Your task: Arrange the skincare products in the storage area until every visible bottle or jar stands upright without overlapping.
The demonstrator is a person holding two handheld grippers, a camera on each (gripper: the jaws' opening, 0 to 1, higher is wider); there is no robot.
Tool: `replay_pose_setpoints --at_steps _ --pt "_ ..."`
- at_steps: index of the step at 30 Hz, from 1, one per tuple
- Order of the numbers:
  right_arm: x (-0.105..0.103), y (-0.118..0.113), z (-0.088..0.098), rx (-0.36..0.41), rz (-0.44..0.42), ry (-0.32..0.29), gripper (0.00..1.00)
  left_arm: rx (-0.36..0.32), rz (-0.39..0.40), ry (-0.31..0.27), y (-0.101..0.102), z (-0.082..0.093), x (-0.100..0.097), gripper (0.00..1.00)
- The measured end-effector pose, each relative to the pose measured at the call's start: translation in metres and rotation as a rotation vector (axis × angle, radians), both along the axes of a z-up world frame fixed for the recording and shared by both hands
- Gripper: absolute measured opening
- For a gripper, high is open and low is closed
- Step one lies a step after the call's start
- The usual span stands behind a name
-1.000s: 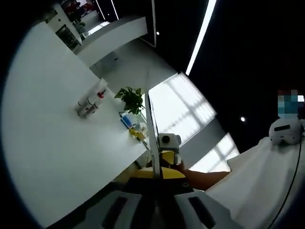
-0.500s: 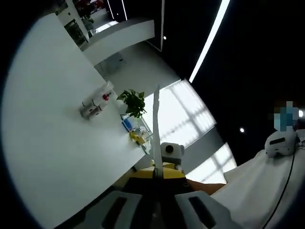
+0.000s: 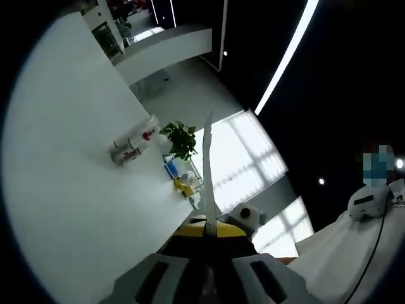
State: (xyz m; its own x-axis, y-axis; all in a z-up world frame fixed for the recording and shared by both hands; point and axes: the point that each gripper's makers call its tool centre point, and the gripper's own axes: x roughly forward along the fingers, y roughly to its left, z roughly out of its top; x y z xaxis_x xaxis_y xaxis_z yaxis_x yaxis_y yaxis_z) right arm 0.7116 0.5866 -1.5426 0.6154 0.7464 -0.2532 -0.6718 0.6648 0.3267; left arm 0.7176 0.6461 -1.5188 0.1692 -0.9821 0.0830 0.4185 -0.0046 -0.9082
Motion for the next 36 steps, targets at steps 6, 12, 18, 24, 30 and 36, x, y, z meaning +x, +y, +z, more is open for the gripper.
replay_pose_setpoints --at_steps 6,12,18,24,30,36 --pt "0.024 -0.016 -0.006 -0.176 -0.152 -0.135 0.38 0.033 -0.011 0.011 -0.008 -0.008 0.02 0.01" --pt "0.034 -0.027 -0.006 -0.188 -0.237 -0.152 0.41 0.022 0.012 0.023 -0.011 -0.008 0.047 0.01" --pt "0.037 -0.028 -0.016 -0.2 -0.24 -0.117 0.44 0.026 0.028 0.028 -0.016 -0.01 0.069 0.01" --pt "0.035 -0.027 -0.021 -0.23 -0.222 -0.108 0.41 0.023 0.042 0.042 -0.022 -0.011 0.087 0.01" --pt "0.036 -0.027 -0.024 -0.233 -0.225 -0.097 0.42 0.036 0.045 0.055 -0.035 -0.012 0.107 0.01" --pt "0.035 -0.025 -0.026 -0.243 -0.209 -0.09 0.41 0.033 0.058 0.055 -0.043 -0.007 0.128 0.01"
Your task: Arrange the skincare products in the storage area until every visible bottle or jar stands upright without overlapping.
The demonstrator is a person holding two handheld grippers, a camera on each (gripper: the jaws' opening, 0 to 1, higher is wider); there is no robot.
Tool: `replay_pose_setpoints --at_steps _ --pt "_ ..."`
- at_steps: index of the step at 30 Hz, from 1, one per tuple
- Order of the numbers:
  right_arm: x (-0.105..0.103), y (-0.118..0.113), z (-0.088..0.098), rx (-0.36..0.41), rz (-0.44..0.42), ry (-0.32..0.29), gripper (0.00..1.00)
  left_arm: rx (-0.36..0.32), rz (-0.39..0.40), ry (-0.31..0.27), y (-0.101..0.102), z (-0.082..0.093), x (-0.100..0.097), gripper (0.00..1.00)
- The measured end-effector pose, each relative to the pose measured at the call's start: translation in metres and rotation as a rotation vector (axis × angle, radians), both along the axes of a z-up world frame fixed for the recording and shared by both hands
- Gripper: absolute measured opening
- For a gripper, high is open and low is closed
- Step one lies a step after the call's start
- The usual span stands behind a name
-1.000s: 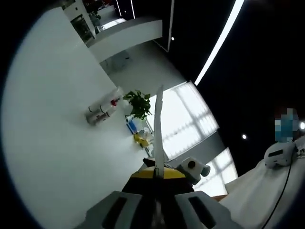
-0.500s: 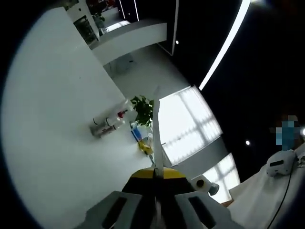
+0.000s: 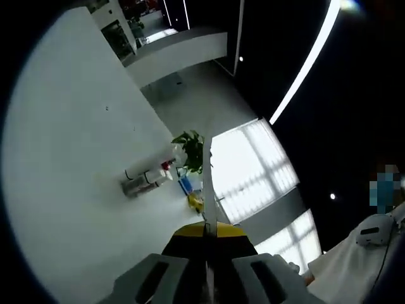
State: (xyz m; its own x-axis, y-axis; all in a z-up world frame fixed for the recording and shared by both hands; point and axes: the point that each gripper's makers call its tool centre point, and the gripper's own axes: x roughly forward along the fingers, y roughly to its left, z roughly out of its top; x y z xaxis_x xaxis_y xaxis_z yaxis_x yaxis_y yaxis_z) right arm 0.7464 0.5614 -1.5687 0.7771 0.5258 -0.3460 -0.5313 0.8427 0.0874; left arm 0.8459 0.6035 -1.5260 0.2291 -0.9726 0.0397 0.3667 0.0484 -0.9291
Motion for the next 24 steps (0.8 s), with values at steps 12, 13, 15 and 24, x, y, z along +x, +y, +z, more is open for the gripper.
replay_pose_setpoints --at_steps 12,13,15,24 --pt "-0.001 0.0 -0.002 -0.019 0.005 0.001 0.39 0.006 0.047 0.054 -0.013 -0.006 0.044 0.01" --pt "-0.001 0.0 -0.003 -0.02 0.007 0.002 0.39 0.011 0.049 0.058 -0.015 -0.008 0.047 0.01" --pt "-0.001 0.002 -0.003 -0.018 0.015 0.005 0.39 0.018 0.047 0.068 -0.018 -0.011 0.05 0.01" --pt "-0.001 0.001 -0.003 -0.032 0.016 -0.003 0.39 0.074 0.031 0.101 -0.033 -0.031 0.066 0.01"
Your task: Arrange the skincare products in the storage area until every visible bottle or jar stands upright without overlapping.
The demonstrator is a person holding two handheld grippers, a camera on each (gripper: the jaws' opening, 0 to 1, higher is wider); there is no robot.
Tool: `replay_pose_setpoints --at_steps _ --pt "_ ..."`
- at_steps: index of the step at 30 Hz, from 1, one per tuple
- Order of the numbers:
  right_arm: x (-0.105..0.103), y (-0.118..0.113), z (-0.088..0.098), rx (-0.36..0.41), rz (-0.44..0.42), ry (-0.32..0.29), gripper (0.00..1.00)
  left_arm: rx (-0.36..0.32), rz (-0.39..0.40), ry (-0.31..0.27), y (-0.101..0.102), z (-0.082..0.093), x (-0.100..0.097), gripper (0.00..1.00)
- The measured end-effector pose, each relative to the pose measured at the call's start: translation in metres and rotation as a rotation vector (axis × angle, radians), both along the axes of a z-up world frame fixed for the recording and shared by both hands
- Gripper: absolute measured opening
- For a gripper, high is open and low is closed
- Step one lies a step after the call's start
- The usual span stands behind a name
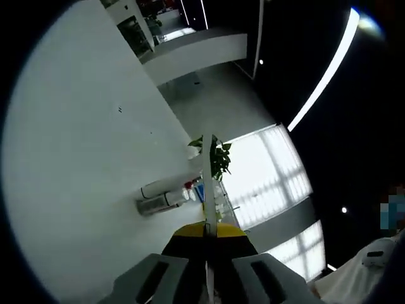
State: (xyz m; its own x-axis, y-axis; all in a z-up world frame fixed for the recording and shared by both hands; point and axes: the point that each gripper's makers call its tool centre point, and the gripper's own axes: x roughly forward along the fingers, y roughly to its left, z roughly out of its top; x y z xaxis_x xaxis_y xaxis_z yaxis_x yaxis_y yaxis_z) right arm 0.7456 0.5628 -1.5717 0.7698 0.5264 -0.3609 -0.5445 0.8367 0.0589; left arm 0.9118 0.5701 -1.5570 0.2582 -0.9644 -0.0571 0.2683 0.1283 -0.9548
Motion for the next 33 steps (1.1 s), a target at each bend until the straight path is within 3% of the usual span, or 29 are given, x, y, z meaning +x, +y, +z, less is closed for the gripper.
replay_pose_setpoints --at_steps 13,24,33 --pt "-0.001 0.001 0.005 0.016 0.011 -0.015 0.38 0.03 0.019 0.073 -0.011 -0.03 0.019 0.02" --pt "-0.001 -0.001 0.008 0.021 0.002 -0.03 0.36 0.01 0.041 0.128 -0.023 -0.049 0.033 0.01" --pt "-0.003 0.004 0.007 0.022 0.027 -0.029 0.37 0.053 0.03 0.155 -0.028 -0.069 0.035 0.02"
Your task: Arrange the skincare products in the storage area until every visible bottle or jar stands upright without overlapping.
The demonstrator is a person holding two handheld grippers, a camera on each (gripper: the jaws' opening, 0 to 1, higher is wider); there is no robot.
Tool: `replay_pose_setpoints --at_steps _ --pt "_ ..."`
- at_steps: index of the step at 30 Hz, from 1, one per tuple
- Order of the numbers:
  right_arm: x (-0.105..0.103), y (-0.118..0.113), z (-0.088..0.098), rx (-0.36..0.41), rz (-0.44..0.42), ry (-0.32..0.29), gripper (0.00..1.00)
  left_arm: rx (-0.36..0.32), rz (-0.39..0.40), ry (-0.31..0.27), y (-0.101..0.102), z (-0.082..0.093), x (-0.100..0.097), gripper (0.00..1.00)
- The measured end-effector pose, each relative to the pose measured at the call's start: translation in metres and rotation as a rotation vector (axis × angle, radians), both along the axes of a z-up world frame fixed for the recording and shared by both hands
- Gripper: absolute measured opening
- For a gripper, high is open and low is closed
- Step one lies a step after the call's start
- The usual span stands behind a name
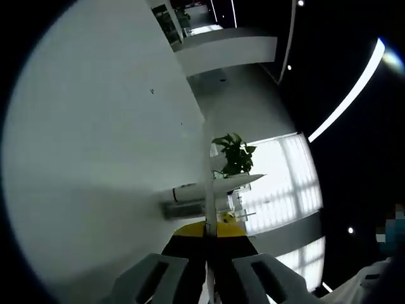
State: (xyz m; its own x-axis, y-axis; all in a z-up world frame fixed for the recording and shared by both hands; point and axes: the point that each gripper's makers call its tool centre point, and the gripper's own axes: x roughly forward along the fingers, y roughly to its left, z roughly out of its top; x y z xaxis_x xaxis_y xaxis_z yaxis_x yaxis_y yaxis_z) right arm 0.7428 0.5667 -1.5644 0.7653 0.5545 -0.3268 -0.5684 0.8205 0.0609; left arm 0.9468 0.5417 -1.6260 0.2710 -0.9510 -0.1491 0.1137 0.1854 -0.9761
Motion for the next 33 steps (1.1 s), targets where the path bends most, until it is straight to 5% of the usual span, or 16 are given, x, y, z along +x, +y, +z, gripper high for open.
replay_pose_setpoints --at_steps 5,33 --pt "0.006 -0.01 -0.023 -0.06 -0.047 0.089 0.4 0.019 -0.005 0.019 -0.005 -0.011 0.001 0.02" --pt "0.004 -0.008 -0.022 -0.067 -0.036 0.074 0.37 0.145 0.04 0.133 -0.017 -0.06 0.006 0.02"
